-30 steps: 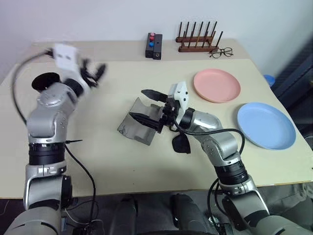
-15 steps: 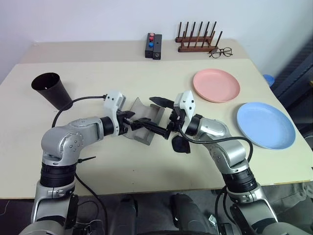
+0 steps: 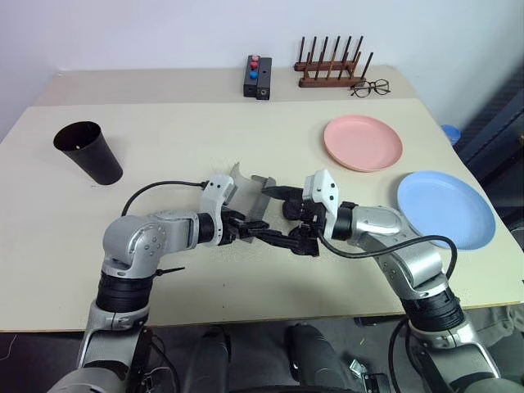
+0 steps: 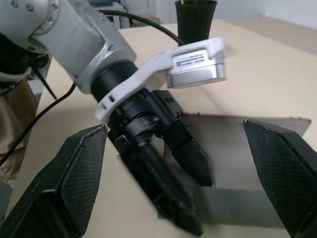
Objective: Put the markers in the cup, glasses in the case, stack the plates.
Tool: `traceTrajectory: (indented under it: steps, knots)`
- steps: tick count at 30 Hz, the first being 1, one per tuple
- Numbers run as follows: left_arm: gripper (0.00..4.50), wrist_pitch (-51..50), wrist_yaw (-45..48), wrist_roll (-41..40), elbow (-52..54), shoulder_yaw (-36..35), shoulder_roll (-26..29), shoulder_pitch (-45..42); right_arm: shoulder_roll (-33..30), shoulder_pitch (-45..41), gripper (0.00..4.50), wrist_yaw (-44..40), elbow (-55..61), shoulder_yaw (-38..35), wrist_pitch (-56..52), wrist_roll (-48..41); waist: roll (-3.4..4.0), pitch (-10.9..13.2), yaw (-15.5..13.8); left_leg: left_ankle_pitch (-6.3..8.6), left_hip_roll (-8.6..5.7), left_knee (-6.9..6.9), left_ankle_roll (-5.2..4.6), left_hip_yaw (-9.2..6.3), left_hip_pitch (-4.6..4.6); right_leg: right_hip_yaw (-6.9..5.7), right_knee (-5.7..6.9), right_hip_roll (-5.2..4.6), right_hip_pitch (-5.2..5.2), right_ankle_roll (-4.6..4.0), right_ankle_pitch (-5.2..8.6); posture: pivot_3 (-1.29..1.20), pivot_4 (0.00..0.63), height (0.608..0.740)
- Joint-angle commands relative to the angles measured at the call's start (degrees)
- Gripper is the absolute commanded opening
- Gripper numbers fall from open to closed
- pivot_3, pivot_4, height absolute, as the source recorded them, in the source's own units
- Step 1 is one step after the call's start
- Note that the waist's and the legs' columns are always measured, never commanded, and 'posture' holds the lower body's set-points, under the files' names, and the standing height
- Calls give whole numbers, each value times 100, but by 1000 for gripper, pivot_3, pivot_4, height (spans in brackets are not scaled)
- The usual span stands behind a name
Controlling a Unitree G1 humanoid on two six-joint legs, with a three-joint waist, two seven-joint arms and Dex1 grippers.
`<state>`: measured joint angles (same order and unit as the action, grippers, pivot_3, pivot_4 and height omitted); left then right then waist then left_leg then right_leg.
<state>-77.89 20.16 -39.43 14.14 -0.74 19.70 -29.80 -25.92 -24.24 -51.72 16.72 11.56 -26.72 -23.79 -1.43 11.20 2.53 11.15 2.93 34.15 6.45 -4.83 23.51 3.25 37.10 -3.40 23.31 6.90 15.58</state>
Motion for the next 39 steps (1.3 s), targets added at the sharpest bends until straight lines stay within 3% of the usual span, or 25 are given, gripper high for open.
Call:
traceTrajectory:
  steps: [1,5,6,11,17,22,27,38,39]
  knots:
    - [2102,62,81,-13,63,16,-29,-66,-123,11,4500,-18,205,-27,72,70,0,0,-6,0,0,0,0,0,1,0,0,0,0,0,0,0,150,740]
    - [109,63,154,-1,106,30,2,-35,-383,16,4500,-11,37,-66,219,375,0,0,-11,0,-1,1,0,0,1,0,-1,-1,-1,0,0,0,150,740]
    - [10,117,214,27,120,55,77,-20,-465,21,4500,-28,17,-116,244,404,0,0,-10,0,-1,2,0,0,0,0,-1,-1,-3,-1,0,0,150,740]
    - [10,759,1021,68,180,89,832,50,-1023,173,4500,-282,129,-318,276,433,0,0,8,0,0,2,0,0,-1,1,0,0,0,-4,1,0,150,740]
    - [10,2877,3592,867,-52,1083,2727,76,-1665,367,4500,-662,180,-398,335,464,2,1,-7,1,-1,-2,1,5,6,1,-13,-4,5,-24,13,0,150,740]
    - [10,4443,5310,1854,-902,1986,3470,-153,-1633,343,4500,-625,55,-402,424,532,3,3,-17,1,-2,-1,0,12,10,1,-24,-10,5,-42,20,0,150,740]
    - [10,5706,6026,2785,-1947,2502,3476,-511,-1552,372,4500,-567,66,-404,454,534,3,2,-15,2,-1,-1,-1,12,13,1,-23,-10,7,-42,21,0,150,740]
    - [10,6173,6540,3220,-2841,2447,3185,-880,-1608,462,4500,-519,50,-511,465,531,6,1,-7,-4,-1,5,-9,11,6,2,1,-8,4,-40,20,0,150,740]
    - [280,6151,6545,3186,-2839,2396,3187,-859,-1620,458,4500,-524,33,-533,465,522,6,1,1,-4,-1,5,-10,12,5,2,3,-7,3,-40,20,0,150,740]
